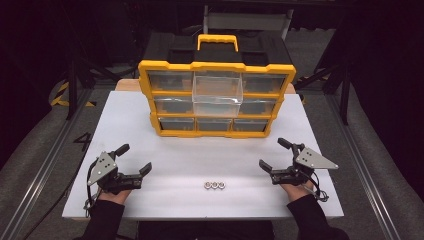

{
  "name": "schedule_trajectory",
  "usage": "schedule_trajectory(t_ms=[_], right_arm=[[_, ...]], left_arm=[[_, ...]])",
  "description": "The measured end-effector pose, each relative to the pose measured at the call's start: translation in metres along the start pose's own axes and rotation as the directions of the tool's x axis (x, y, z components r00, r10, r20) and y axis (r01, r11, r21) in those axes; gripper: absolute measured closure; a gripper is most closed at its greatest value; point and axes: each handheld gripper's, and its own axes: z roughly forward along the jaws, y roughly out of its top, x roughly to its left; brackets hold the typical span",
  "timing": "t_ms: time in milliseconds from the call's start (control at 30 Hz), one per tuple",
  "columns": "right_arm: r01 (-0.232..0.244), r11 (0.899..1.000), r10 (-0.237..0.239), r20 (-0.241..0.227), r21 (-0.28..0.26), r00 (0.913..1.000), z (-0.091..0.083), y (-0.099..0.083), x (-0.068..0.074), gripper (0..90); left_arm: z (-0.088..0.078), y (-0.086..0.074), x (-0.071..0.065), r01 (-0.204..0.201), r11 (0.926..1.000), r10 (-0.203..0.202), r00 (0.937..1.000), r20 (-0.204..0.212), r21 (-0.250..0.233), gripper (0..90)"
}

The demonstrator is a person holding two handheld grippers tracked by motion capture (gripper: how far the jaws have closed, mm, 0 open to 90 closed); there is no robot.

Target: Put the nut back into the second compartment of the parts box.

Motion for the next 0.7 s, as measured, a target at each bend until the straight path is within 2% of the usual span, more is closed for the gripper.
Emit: schedule_trajectory(t_ms=[33,133,233,267,567,700], right_arm=[[0.001,1.0,-0.001,-0.004,-0.001,1.0,-0.0001,0.0003,0.0006,0.3],[0.002,1.0,-0.002,-0.011,-0.004,0.9999,0.0,0.0008,0.0009,0.0],[-0.004,1.0,0.004,-0.019,-0.002,0.9998,0.0007,0.0007,0.0002,0.0],[-0.006,1.0,0.006,-0.023,0.0,0.9997,0.0008,0.0007,-0.0005,0.0],[-0.001,1.0,0.001,-0.028,0.008,0.9996,0.0015,0.0021,0.0006,0.0],[0.004,1.0,-0.003,-0.049,0.02,0.9988,0.0065,0.0049,0.0053,0.0]], left_arm=[[-0.0007,-0.0004,0.0011,0.017,0.9998,-0.017,0.9998,-0.001,-0.002,0.3],[-0.0014,-0.0012,0.0035,0.03,0.9996,-0.03,0.9996,-0.004,-0.002,0.3],[-0.0012,-0.0006,0.0032,0.022,0.9998,-0.022,0.9997,-0.005,-0.003,0.3],[-0.0002,0.0003,0.0034,0.001,1.0,-0.001,1.0,0.002,-0.001,0.3],[-0.0011,0.0014,0.0038,-0.006,0.9999,0.005,1.0,0.008,0.014,0.8],[-0.0025,0.0037,0.0031,-0.017,0.9998,0.017,0.9999,0.001,0.011,0.8]])
